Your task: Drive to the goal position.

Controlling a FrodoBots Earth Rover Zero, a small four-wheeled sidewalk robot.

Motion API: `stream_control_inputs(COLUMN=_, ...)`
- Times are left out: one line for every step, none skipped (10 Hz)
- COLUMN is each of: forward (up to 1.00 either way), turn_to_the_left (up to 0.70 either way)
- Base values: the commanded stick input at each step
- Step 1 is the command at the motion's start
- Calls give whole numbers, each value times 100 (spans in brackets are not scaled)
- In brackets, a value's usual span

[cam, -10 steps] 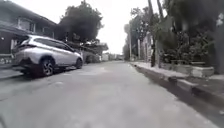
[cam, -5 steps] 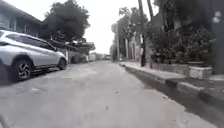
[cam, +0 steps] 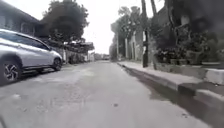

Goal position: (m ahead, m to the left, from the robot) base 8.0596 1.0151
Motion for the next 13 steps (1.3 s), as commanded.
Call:
stream_control_inputs(forward=100, turn_to_the_left=0)
stream_control_inputs(forward=100, turn_to_the_left=0)
stream_control_inputs(forward=100, turn_to_the_left=0)
stream_control_inputs(forward=100, turn_to_the_left=0)
stream_control_inputs(forward=100, turn_to_the_left=0)
stream_control_inputs(forward=100, turn_to_the_left=0)
stream_control_inputs(forward=100, turn_to_the_left=0)
stream_control_inputs(forward=100, turn_to_the_left=0)
stream_control_inputs(forward=100, turn_to_the_left=0)
stream_control_inputs(forward=100, turn_to_the_left=0)
stream_control_inputs(forward=100, turn_to_the_left=0)
stream_control_inputs(forward=100, turn_to_the_left=0)
stream_control_inputs(forward=100, turn_to_the_left=0)
